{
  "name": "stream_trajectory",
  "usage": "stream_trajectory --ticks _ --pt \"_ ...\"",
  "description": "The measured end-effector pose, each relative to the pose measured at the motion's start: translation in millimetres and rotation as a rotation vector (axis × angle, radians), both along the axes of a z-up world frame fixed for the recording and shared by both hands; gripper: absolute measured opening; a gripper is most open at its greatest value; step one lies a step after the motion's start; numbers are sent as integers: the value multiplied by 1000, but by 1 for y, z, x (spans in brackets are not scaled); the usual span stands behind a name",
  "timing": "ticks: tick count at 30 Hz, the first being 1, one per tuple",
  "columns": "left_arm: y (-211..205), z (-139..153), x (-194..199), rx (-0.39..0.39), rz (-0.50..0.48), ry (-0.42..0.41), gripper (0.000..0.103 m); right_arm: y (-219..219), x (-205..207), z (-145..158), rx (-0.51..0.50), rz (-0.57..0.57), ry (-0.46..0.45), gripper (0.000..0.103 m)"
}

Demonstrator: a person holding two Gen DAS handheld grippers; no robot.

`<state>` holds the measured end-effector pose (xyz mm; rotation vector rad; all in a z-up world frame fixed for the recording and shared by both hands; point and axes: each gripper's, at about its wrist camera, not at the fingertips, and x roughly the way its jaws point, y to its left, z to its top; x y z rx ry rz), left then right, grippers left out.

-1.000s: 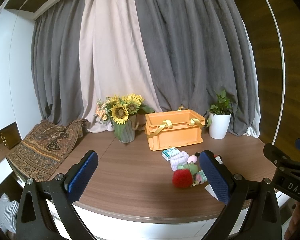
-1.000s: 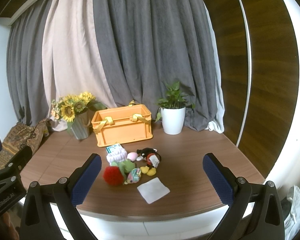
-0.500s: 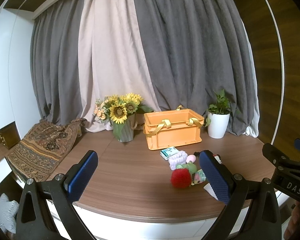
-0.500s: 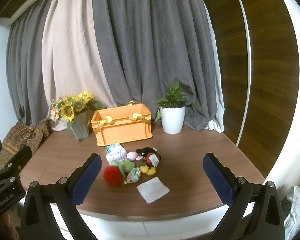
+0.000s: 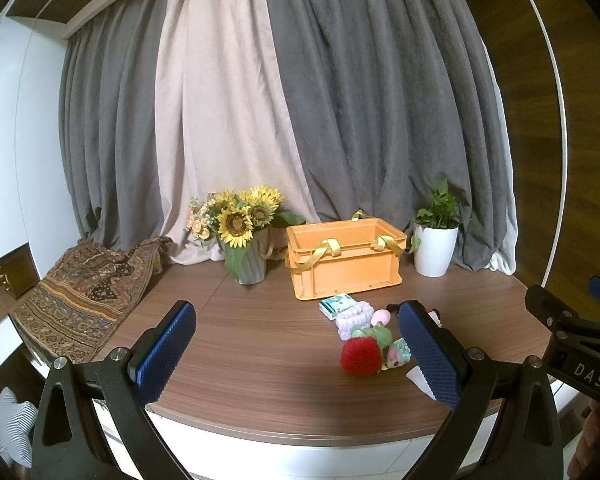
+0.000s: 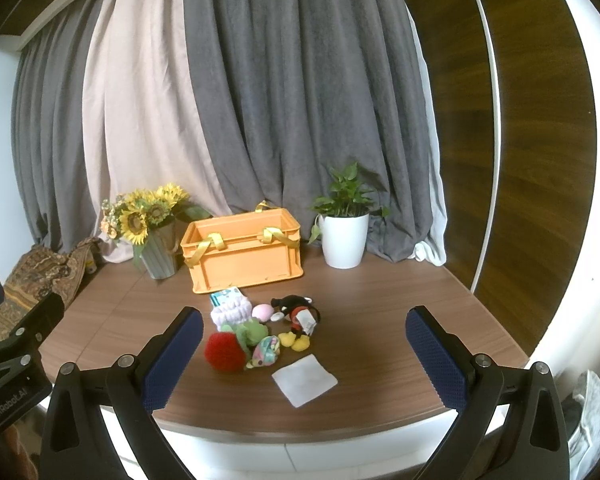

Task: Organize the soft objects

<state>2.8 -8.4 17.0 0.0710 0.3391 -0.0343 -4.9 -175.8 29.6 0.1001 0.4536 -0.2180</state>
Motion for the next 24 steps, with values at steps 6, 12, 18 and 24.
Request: stream_trajectory --ticks 6,12,18,24 --pt "1 -5 1 -4 -6 3 103 -2 2 1 0 0 1 103" --pt "3 -15 8 -10 -22 26 103 -2 1 -2 4 -1 6 103" --pt "0 -34 29 -17 -67 84 103 -6 13 -20 8 -21 43 103" --pt "-8 -59 60 -3 -129 136 103 -9 35 -46 13 -50 108 103"
